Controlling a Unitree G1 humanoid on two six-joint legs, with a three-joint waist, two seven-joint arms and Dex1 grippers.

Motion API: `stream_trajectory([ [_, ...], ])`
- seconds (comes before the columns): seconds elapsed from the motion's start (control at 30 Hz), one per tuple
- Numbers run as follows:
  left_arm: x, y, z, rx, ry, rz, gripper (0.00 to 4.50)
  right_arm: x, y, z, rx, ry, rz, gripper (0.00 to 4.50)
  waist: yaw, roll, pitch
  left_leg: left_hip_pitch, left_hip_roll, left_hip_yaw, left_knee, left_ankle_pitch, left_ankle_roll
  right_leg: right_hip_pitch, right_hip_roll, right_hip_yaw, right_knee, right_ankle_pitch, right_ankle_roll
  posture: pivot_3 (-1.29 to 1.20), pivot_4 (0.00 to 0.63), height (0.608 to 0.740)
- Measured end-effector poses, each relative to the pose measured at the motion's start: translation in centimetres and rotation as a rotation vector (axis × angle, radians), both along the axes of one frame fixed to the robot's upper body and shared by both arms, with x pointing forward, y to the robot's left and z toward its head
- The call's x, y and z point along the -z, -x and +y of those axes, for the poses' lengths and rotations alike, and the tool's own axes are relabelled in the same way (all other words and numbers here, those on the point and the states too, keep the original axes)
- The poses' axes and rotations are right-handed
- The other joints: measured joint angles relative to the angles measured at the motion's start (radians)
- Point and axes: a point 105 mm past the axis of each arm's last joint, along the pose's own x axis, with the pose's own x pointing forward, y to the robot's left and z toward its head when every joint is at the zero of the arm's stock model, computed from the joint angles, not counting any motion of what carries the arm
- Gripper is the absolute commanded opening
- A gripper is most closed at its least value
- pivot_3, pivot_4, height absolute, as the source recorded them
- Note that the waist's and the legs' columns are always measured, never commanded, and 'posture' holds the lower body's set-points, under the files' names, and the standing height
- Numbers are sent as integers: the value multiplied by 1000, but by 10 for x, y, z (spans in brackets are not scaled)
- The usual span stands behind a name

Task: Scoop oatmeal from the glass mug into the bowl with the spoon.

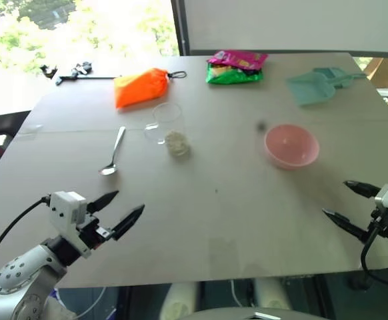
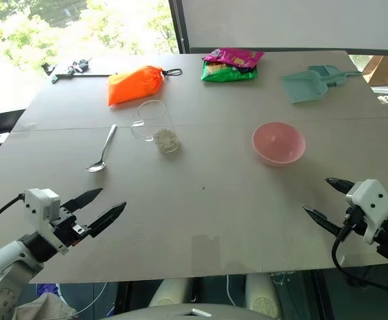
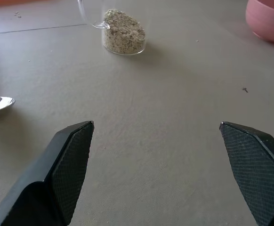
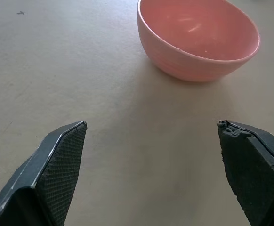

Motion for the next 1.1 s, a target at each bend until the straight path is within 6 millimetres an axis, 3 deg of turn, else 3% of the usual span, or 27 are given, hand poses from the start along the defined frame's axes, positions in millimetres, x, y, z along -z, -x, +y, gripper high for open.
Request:
stream_trajectory([
  [0.1, -2, -4, 1, -17, 14, -8, 4451, 0, 0, 0, -15, -4, -8, 4500, 0, 0, 0, 0, 0, 0, 0, 0, 0, 0, 0, 0, 0, 0, 0, 0, 150, 740],
  [0.23, -24, -24, 8, -104, 62, -109, 4451, -6, -4, 13, -109, -57, -55, 4500, 1, 0, 0, 0, 0, -2, 1, 0, 0, 1, 0, -2, 0, 0, 0, 0, 150, 740],
  [0.37, -30, -31, 14, -158, 80, -121, 4451, -17, -9, 24, -176, -115, -87, 4500, -3, 0, 0, 0, 0, -2, 1, 0, 0, 1, 0, -1, 0, 0, 0, 0, 150, 740],
  [0.53, -42, -47, 30, -292, 96, -149, 4451, -57, -18, 62, -354, -204, -202, 4500, 0, 0, 0, 0, 0, -4, 1, 0, 0, 1, 0, -4, 0, 0, 0, 0, 150, 740],
  [0.6, -43, -66, 45, -408, 26, -84, 4451, -82, -21, 84, -474, -261, -256, 4500, 0, 0, 1, 0, 0, -6, 1, 0, 0, 1, 1, -5, 1, 0, 0, 0, 150, 740],
  [0.7, -55, -79, 50, -466, 0, -63, 4451, -104, -12, 101, -586, -293, -307, 4500, 4, -1, 0, -2, -1, -9, 1, 0, -1, 1, 0, -9, -1, 0, 0, 0, 150, 740],
  [1.1, -51, -118, 54, -599, -118, 58, 4451, -113, 1, 100, -641, -420, -284, 4500, 1, -1, 0, -6, -2, -10, 0, 3, -5, 0, -1, -11, -6, 0, 0, 0, 150, 740],
])
